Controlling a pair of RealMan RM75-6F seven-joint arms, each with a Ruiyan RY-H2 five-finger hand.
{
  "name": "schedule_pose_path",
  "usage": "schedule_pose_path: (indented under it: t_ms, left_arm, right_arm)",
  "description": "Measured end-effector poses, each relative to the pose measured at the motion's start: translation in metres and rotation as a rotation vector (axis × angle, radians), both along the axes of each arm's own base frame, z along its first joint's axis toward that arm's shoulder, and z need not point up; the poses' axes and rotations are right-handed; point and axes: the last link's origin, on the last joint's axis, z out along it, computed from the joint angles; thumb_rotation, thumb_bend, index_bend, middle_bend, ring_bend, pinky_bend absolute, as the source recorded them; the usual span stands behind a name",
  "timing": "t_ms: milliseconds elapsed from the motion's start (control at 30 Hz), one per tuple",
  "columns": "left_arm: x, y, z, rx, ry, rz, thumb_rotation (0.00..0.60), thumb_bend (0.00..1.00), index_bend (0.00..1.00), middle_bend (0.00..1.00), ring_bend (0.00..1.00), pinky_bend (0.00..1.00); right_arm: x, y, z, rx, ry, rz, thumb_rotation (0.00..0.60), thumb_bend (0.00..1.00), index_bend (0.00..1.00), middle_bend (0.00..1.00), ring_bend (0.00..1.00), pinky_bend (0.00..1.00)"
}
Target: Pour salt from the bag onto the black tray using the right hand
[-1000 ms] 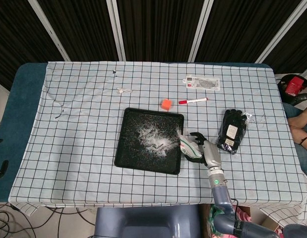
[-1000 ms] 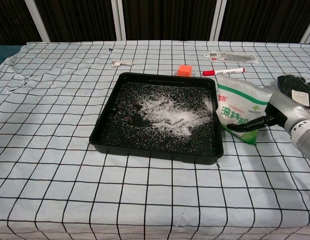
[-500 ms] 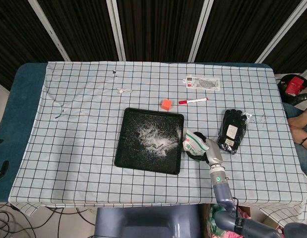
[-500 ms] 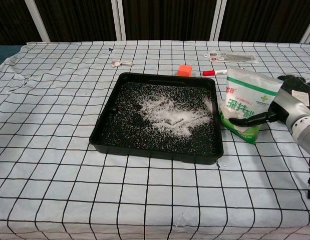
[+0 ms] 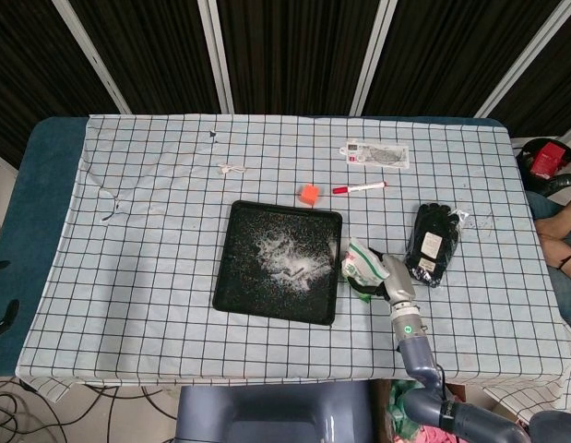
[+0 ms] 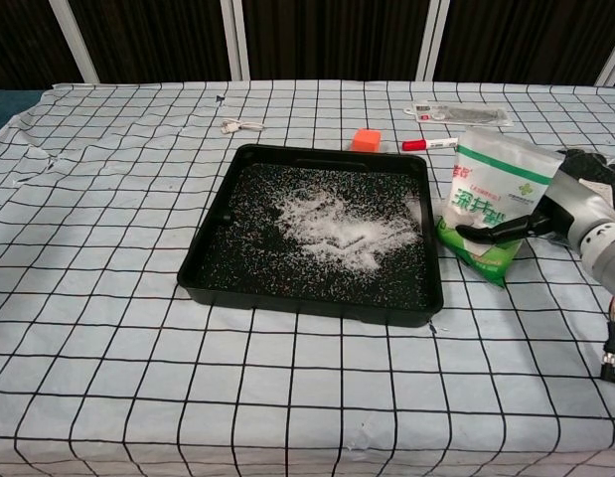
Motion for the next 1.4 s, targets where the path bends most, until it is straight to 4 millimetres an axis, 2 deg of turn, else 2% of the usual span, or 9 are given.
schedule_pose_path:
  t_ms: [267, 567, 733, 933, 1100, 1400]
  left_arm:
    - [0.0, 0.0, 0.0, 0.0, 0.001, 0.003, 0.6, 0.32, 0.27, 0.14, 0.05, 0.1]
    - [0.001, -0.002, 0.002, 0.014, -0.005, -0.007, 0.6, 0.32, 0.27, 0.14, 0.05, 0.1]
    - [0.001, -0.002, 0.004, 0.02, -0.008, -0.007, 0.6, 0.32, 0.27, 0.14, 0.05, 0.1]
    - [0.0, -0.002, 0.005, 0.023, -0.01, -0.007, 0.6, 0.32, 0.27, 0.14, 0.05, 0.1]
    - [0.0, -0.002, 0.006, 0.024, -0.014, -0.005, 0.6, 0.32, 0.27, 0.14, 0.05, 0.1]
    - [-0.002, -0.002, 0.007, 0.026, -0.016, -0.002, 0.6, 0.32, 0.27, 0.14, 0.05, 0.1]
  right_arm:
    - [0.0, -0.008, 0.017, -0.023, 0.026, 0.047, 0.6, 0.44, 0.52, 0.44, 0.52, 0.39]
    - [0.009, -0.02, 0.058, -0.001, 0.187, 0.187, 0.6, 0.44, 0.54, 0.46, 0.52, 0.4]
    - [0.027, -0.027, 0.085, 0.071, 0.328, 0.285, 0.6, 0.44, 0.56, 0.47, 0.52, 0.41]
    - [0.056, -0.039, 0.102, 0.156, 0.463, 0.368, 0.6, 0.44, 0.57, 0.47, 0.52, 0.41]
    - [0.077, -0.049, 0.107, 0.223, 0.522, 0.412, 0.6, 0.46, 0.58, 0.48, 0.52, 0.42]
    - [0.097, -0.057, 0.109, 0.352, 0.606, 0.447, 0.6, 0.46, 0.58, 0.49, 0.53, 0.42]
